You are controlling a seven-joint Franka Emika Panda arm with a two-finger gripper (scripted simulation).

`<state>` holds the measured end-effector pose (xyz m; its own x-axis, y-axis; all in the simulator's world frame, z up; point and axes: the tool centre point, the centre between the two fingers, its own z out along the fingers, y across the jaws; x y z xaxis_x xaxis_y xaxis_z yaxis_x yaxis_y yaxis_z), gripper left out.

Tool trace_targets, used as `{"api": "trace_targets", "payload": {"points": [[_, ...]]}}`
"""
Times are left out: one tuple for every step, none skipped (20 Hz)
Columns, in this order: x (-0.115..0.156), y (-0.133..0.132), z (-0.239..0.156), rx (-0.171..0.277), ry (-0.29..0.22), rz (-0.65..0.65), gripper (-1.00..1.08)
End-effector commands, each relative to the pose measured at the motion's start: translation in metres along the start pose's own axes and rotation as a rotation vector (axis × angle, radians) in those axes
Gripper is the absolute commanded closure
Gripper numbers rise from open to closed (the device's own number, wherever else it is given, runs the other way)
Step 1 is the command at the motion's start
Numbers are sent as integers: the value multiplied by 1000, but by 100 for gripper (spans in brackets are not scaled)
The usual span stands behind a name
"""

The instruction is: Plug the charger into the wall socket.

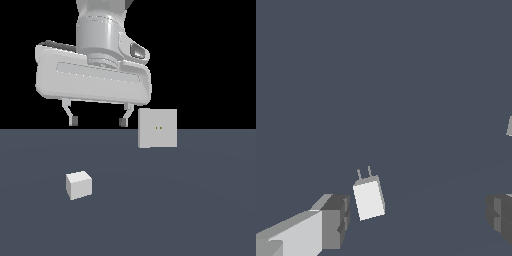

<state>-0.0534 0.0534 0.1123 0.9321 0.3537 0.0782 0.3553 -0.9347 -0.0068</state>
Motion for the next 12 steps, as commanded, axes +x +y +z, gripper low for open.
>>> {"api": "trace_targets", "payload": {"points": [[-9, -11, 12, 5, 13, -63, -92], [-12, -15, 16, 6, 18, -85, -92], [-15, -18, 20, 8, 22, -105, -92], [-18, -22, 23, 9, 26, -124, -92], [-21, -24, 27, 11, 29, -141, -92], [-23, -27, 30, 12, 33, -157, -92], [-26, -29, 33, 13, 36, -172, -92], [-28, -31, 36, 14, 38, -185, -92], [-30, -33, 38, 15, 41, -197, -92], [-32, -35, 40, 16, 43, -208, -92], [-33, -36, 42, 17, 45, -217, -92], [-34, -37, 43, 17, 46, -225, -92]]}}
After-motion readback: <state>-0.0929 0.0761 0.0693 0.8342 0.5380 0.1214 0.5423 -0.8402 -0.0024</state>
